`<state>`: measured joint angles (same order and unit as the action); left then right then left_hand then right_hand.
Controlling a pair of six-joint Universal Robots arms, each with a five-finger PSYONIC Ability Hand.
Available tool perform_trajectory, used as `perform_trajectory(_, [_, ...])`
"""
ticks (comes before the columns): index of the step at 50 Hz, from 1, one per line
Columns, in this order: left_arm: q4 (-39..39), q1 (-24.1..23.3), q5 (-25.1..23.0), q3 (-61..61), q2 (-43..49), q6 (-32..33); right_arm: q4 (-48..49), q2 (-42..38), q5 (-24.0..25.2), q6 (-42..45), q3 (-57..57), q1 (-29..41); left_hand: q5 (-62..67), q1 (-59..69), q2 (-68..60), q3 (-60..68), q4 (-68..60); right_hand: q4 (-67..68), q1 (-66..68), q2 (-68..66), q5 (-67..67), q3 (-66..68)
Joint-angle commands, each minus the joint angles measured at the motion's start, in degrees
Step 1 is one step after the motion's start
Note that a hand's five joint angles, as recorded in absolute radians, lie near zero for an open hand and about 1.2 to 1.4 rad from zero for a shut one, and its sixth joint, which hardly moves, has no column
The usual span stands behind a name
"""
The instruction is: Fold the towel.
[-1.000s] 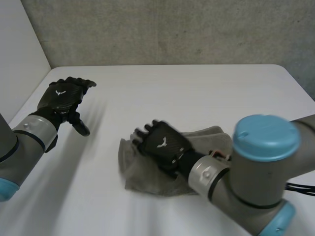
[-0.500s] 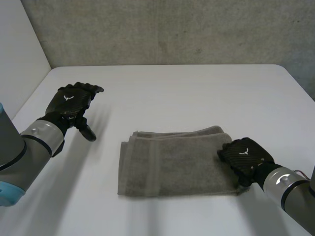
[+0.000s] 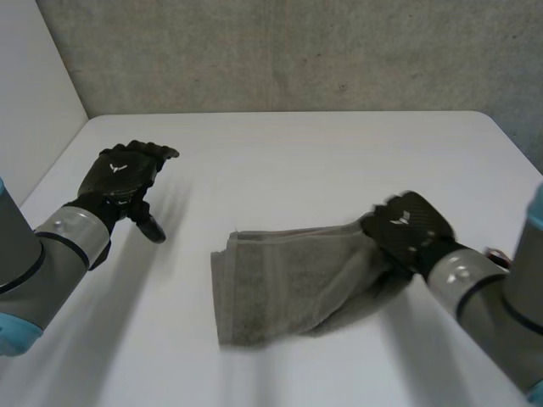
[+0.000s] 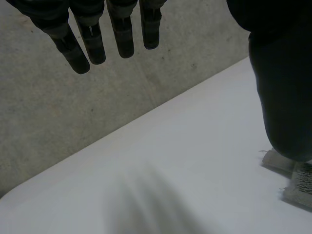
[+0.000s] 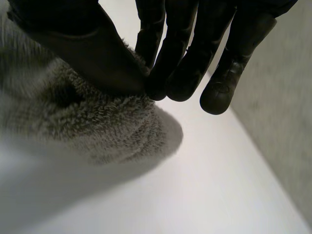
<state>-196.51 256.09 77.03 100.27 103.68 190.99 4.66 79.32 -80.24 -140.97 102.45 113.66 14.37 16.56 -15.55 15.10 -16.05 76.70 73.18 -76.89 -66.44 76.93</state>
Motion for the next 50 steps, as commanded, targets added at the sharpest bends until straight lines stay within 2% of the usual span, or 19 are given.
perform_trajectory(1, [0.0,0.6,0.1,-0.5,-0.6,0.0,0.5,-5.0,-3.8,0.3,-10.3,14.2,-11.5,-3.7,2.6,-2.2,3.1,3.3,6.8,-3.1,-3.6,3.1])
perform_trajectory(3, [0.0,1.0,0.1,-0.5,-2.0,-0.1,0.9,-10.4,-3.5,-0.1,-15.2,19.8,-11.5,-3.7,2.6,-2.2,3.1,3.3,6.8,-3.1,-3.6,3.1])
perform_trajectory(7, [0.0,1.5,0.2,-0.4,-3.3,-0.6,1.0,-16.1,-1.6,-0.1,-19.3,24.6,-11.5,-3.7,2.6,-2.2,3.1,3.3,6.8,-3.1,-3.6,3.1])
perform_trajectory(9, [0.0,1.8,0.2,-0.5,-4.3,-2.6,0.6,-21.5,3.0,-0.2,-21.9,27.0,-11.5,-3.7,2.6,-2.2,3.1,3.3,6.8,-3.1,-3.6,3.1])
perform_trajectory(14, [0.1,2.0,0.0,-0.3,-5.5,-5.6,0.4,-23.3,7.7,-1.1,-22.1,27.1,-11.5,-3.7,2.6,-2.2,3.1,3.3,6.8,-3.1,-3.6,3.1])
perform_trajectory(18, [0.0,1.7,0.0,-0.1,-5.7,-6.1,0.8,-23.0,8.5,-3.7,-21.2,27.0,-11.3,-3.5,2.5,-2.0,3.0,3.3,6.8,-3.1,-3.6,3.1])
perform_trajectory(19, [0.1,1.3,0.0,-0.1,-5.7,-6.1,0.9,-21.8,8.5,-5.9,-20.7,26.6,-11.3,-3.5,2.5,-2.0,3.0,-5.0,-1.5,5.2,4.7,-5.2])
perform_trajectory(20, [0.1,0.9,0.0,-0.1,-5.7,-6.2,0.9,-19.1,8.5,-8.3,-19.9,25.6,-11.3,-3.5,2.5,-2.0,3.0,-31.7,-28.2,31.9,31.4,-31.9])
perform_trajectory(21, [0.1,0.9,0.0,-0.1,-5.7,-6.2,0.9,-19.1,8.5,-8.4,-19.9,25.6,-11.3,-3.5,2.5,-2.0,3.0,-32.0,-28.4,32.2,31.7,-32.2])
perform_trajectory(22, [0.1,0.6,0.1,-0.1,-5.7,-6.2,1.1,-15.9,8.6,-11.0,-18.4,23.3,-11.3,-3.5,2.5,-2.0,3.0,-57.6,-54.1,57.8,57.4,-57.8])
perform_trajectory(23, [0.1,0.1,0.1,-0.2,-5.6,-6.3,1.6,-12.9,8.7,-13.7,-16.5,20.7,-11.1,-3.3,2.3,-1.9,2.8,-64.0,-60.5,64.2,63.8,-64.3])
perform_trajectory(26, [0.0,-0.5,0.2,-0.2,-5.5,-6.4,2.3,-10.2,8.8,-16.1,-14.8,18.5,-11.1,-3.3,2.3,-1.9,2.8,-65.9,-62.4,66.1,65.7,-66.2])
perform_trajectory(28, [0.0,-2.8,0.4,-0.7,-5.0,-7.1,3.2,-5.9,8.5,-20.3,-11.9,15.1,-11.0,-3.1,2.1,-1.7,2.6,-66.7,-63.2,66.9,66.4,-66.9])
perform_trajectory(35, [0.1,-8.2,2.2,-2.3,-1.6,-9.2,2.3,-2.9,7.6,-24.3,-8.1,7.1,-11.0,-3.1,2.1,-1.7,2.6,-66.7,-63.2,66.9,66.4,-66.9])
perform_trajectory(40, [0.1,-12.9,3.7,-3.4,2.9,-10.1,1.2,-3.2,7.6,-24.6,-6.5,4.2,-10.8,-3.0,2.0,-1.5,2.5,-66.7,-63.2,66.9,66.4,-66.9])
perform_trajectory(42, [0.4,-16.2,5.3,-4.7,6.7,-10.1,1.2,-3.6,7.6,-25.2,-6.5,3.8,-10.8,-3.0,2.0,-1.5,2.5,-66.7,-63.2,66.9,66.4,-66.9])
perform_trajectory(45, [0.7,-17.6,6.6,-5.1,8.7,-10.0,1.3,-4.0,7.6,-25.5,-6.6,3.8,-10.6,-2.8,1.8,-1.4,2.3,-66.7,-63.2,66.9,66.4,-66.9])
perform_trajectory(50, [1.1,-19.6,12.6,-5.6,14.3,-9.3,1.3,-10.6,7.7,-26.4,-7.7,4.7,-10.8,-3.0,2.0,-1.5,2.5,-66.7,-63.2,66.9,66.4,-66.9])
